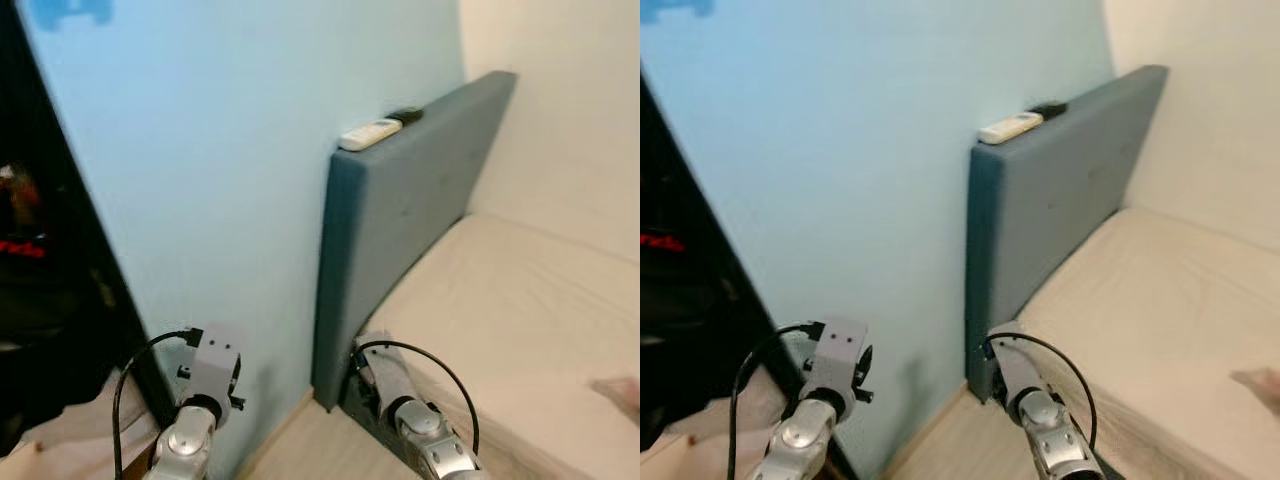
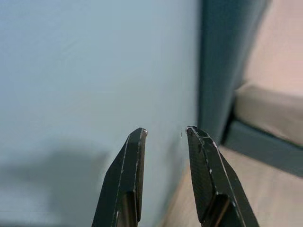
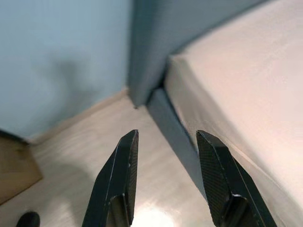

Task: Clean up the room

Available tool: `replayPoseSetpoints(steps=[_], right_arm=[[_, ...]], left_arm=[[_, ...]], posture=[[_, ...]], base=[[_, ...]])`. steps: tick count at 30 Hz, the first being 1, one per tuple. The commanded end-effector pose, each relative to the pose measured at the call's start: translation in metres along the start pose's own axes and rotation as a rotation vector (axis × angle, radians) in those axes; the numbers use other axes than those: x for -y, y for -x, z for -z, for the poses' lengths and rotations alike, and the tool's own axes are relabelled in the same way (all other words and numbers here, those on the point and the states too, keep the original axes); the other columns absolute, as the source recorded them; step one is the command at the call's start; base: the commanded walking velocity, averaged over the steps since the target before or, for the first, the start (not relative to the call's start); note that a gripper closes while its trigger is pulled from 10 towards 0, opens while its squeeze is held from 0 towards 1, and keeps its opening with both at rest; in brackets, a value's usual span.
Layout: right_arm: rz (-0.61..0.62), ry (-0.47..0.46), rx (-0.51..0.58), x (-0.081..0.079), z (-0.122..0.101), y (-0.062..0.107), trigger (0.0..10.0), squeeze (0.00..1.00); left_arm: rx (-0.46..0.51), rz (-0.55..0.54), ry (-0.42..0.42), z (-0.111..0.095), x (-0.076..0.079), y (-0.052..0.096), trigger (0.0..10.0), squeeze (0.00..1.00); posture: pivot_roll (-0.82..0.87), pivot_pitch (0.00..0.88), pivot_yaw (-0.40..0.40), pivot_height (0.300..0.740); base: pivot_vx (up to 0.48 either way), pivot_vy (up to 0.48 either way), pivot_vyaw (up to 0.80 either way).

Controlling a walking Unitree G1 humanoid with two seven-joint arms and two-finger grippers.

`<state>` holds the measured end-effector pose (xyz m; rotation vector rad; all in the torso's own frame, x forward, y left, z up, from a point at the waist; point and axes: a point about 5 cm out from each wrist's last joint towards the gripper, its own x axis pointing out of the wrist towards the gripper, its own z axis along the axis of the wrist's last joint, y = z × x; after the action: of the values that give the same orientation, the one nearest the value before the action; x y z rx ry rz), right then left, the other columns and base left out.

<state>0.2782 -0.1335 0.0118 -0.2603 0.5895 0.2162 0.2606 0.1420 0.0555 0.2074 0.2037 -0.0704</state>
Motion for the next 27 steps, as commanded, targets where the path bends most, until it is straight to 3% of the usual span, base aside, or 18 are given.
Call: replayPoseSetpoints(steps=[1, 27], right_arm=[[-0.001, -0.014, 0.002, -0.0019, -0.0001, 0.0006, 10.0, 0.00], [0.020, -0.013, 0.057, -0.0001, -0.0047, 0.0017, 10.0, 0.00]], left_arm=[[-0.026, 0.001, -0.029, 0.0057, -0.0030, 0.0022, 10.0, 0.00], [0.019, 0.024, 0.031, 0.0002, -0.0012, 0.0024, 10.0, 0.00]], posture=[[0.06, 0.000, -0.025, 0.740], [0.06, 0.013, -0.023, 0.740]], base=[[0.000, 0.000, -0.80], [0.000, 0.000, -0.80]])
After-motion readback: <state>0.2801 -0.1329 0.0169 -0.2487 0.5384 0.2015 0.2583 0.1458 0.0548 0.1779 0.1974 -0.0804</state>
